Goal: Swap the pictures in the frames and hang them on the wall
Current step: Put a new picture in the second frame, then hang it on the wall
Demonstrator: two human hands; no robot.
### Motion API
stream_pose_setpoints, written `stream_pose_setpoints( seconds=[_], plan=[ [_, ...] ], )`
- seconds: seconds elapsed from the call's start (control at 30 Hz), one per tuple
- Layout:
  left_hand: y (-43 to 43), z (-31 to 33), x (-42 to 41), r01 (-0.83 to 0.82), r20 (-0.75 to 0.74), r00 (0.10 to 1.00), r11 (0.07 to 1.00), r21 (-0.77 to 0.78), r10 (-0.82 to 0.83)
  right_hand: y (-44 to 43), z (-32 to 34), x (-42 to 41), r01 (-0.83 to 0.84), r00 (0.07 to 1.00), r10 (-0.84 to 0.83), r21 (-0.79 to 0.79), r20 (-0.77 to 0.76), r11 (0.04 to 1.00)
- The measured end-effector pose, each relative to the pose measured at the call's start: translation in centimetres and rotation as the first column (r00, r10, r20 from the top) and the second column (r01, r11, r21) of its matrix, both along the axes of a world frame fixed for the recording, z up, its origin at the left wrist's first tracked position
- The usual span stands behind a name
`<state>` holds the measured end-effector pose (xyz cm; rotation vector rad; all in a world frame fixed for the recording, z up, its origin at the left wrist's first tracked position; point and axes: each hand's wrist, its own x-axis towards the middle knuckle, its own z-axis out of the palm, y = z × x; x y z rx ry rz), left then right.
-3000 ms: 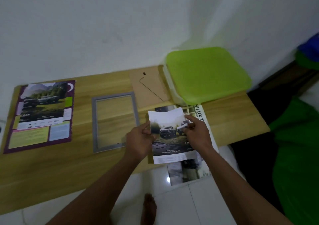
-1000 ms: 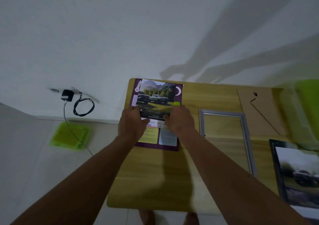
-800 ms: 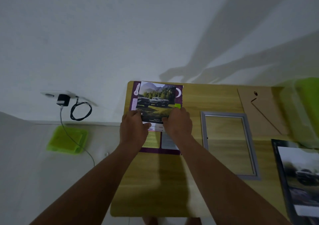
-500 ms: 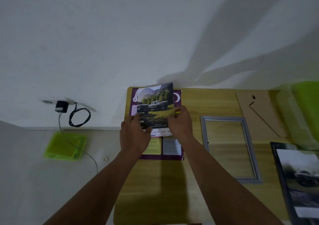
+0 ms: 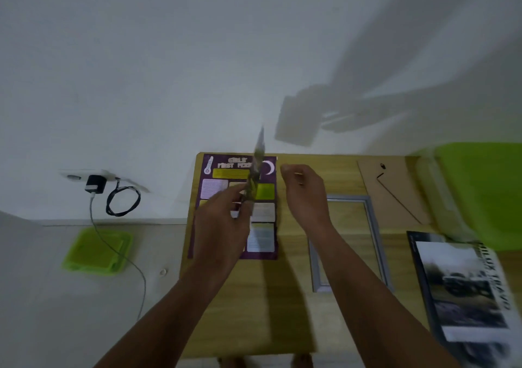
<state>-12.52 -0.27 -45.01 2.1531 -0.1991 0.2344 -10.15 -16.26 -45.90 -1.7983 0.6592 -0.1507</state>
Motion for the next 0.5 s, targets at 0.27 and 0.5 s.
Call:
stream_pose_setpoints(
  seconds=[0.27, 0.5],
  plan=[
    [-6.2, 0.0, -5.4, 0.192, 0.085, 0.974, 0.966, 0.173, -0.209, -5.1, 3.9, -2.4, -0.041, 0.999, 0.041, 0.007, -0.018, 0.999],
    [-10.6, -0.5, -6.9, -0.022, -0.051, 0.998, 1.000, -0.016, 0.021, -11.3, 3.6, -7.0, 0.023, 0.999, -0.022, 0.015, -0.037, 1.000]
  ],
)
